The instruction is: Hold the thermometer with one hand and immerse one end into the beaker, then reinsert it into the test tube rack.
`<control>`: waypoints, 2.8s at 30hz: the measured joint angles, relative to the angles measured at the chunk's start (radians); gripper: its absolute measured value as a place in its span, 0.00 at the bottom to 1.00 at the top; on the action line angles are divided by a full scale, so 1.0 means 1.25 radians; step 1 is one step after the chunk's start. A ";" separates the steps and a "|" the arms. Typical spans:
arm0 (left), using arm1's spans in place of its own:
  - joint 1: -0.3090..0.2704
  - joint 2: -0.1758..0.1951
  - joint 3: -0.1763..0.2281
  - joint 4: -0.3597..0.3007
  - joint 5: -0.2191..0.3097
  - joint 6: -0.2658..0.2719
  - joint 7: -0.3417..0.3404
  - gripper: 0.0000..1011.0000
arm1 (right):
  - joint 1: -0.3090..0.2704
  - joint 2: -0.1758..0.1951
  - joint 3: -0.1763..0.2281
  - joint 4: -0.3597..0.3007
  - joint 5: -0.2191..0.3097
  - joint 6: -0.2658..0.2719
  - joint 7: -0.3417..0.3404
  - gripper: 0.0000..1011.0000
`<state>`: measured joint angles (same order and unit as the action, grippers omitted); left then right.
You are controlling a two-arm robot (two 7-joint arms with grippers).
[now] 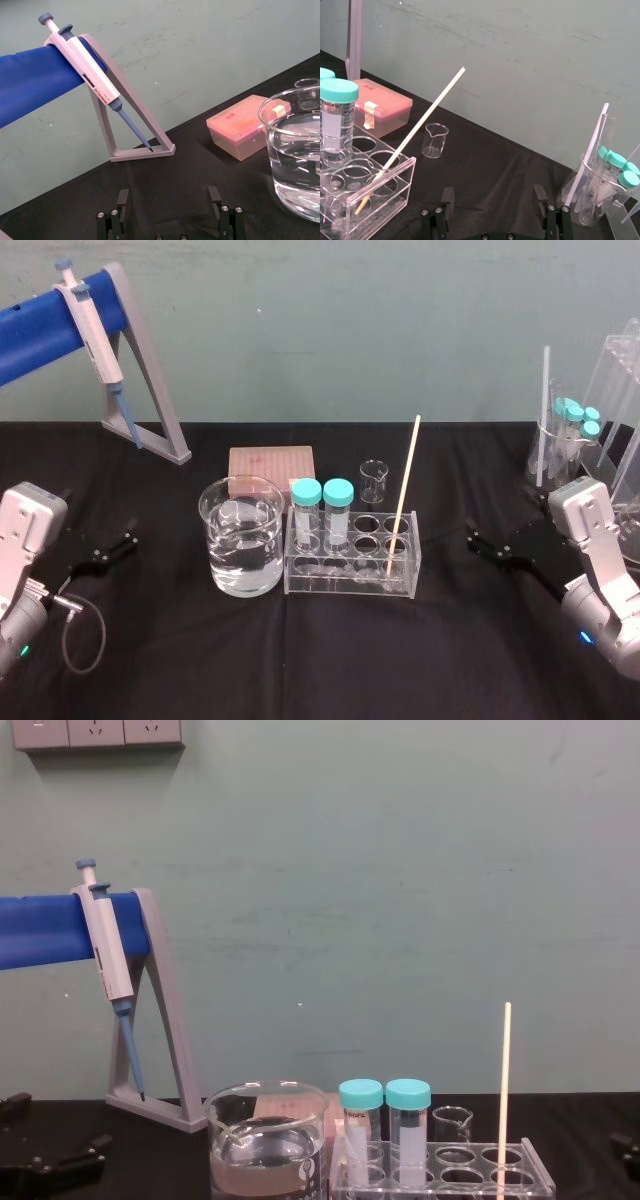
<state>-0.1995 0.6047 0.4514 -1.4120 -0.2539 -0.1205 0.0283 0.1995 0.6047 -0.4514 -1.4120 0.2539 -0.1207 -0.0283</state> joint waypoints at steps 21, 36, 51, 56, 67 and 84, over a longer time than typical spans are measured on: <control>0.000 0.000 0.000 0.000 0.000 0.000 0.000 0.99 | 0.000 0.000 0.000 0.000 0.000 0.000 0.000 0.99; 0.000 0.000 0.000 0.000 0.000 0.000 0.000 0.99 | -0.030 0.014 0.026 -0.082 0.016 0.036 -0.002 0.99; 0.000 0.000 0.000 0.000 0.000 0.000 0.000 0.99 | -0.229 0.032 0.207 -0.405 0.230 0.186 -0.016 0.99; 0.000 0.000 0.000 0.000 0.000 0.000 0.000 0.99 | -0.232 -0.018 0.257 -0.428 0.368 0.266 -0.001 0.99; 0.000 0.000 0.000 0.000 0.000 0.000 0.000 0.99 | -0.100 -0.112 0.255 -0.341 0.619 0.470 -0.015 0.99; 0.000 0.000 0.000 0.000 0.000 0.000 0.000 0.99 | 0.080 -0.165 0.142 -0.159 0.637 0.515 -0.065 0.99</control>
<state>-0.1995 0.6047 0.4514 -1.4120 -0.2539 -0.1205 0.0283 0.2990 0.3990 -0.2745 -1.6102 1.0497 0.5232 -0.1094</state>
